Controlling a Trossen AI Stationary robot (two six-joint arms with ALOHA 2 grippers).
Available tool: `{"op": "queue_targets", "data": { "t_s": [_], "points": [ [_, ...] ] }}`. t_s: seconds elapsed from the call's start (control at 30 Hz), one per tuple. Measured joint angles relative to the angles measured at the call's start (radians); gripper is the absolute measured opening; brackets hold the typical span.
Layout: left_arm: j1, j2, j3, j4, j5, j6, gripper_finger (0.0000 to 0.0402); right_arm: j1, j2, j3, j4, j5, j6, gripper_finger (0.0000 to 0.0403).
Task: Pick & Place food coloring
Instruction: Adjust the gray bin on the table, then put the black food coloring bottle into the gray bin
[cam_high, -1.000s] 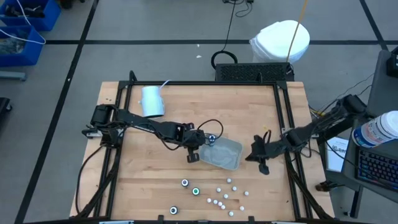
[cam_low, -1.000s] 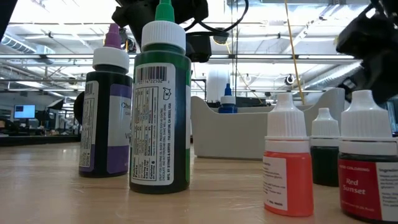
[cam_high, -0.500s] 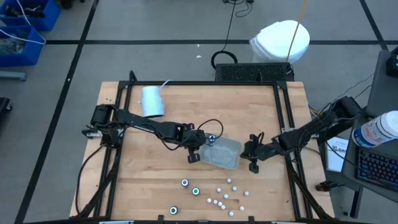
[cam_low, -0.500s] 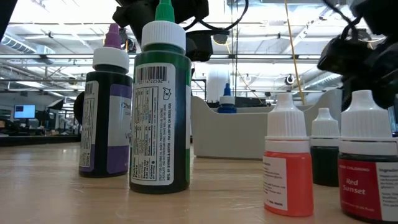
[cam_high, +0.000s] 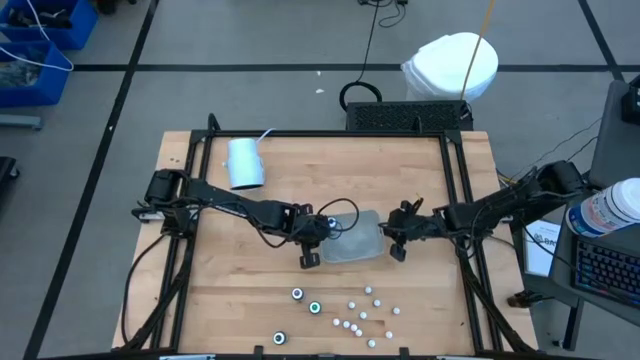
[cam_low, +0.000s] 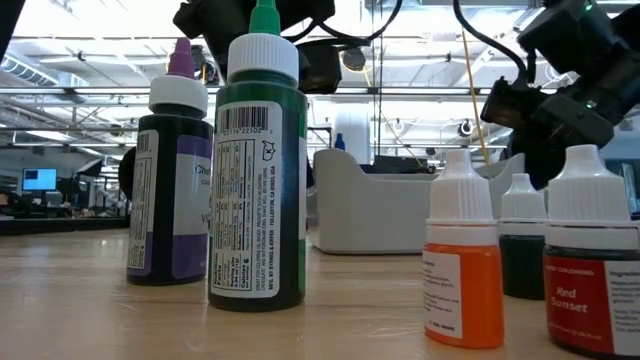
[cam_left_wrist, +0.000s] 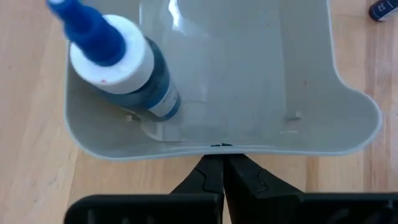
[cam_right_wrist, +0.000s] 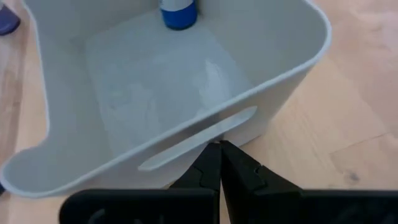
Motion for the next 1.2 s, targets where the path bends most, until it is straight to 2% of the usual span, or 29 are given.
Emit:
{"op": "queue_targets", "data": {
  "t_s": [0.17,0.4,0.63,0.83,1.03,1.2],
  "points": [
    [0.001,0.0,0.0,-0.012,-0.024,0.002,0.0022,0.016,0.0,0.0,0.004,-0.007,0.033,0.0],
    [0.009,0.0,0.0,-0.012,-0.03,0.001,0.0004,0.067,0.016,0.0,0.008,-0.008,0.039,0.0],
    [0.01,0.0,0.0,-0.007,-0.022,-0.019,0.0022,0.071,0.048,-0.013,0.022,-0.006,0.039,0.0],
    [0.01,0.0,0.0,-0.005,-0.014,-0.054,0.0023,0.071,0.042,-0.047,0.016,-0.006,0.106,0.0],
    [0.01,0.0,0.0,-0.06,-0.009,-0.08,0.0023,0.071,0.036,-0.059,0.011,-0.006,0.115,0.0],
    [0.009,-0.04,0.0,-0.193,-0.023,-0.081,0.0017,0.071,-0.008,-0.06,-0.046,-0.007,0.127,0.0]
  ]
}}
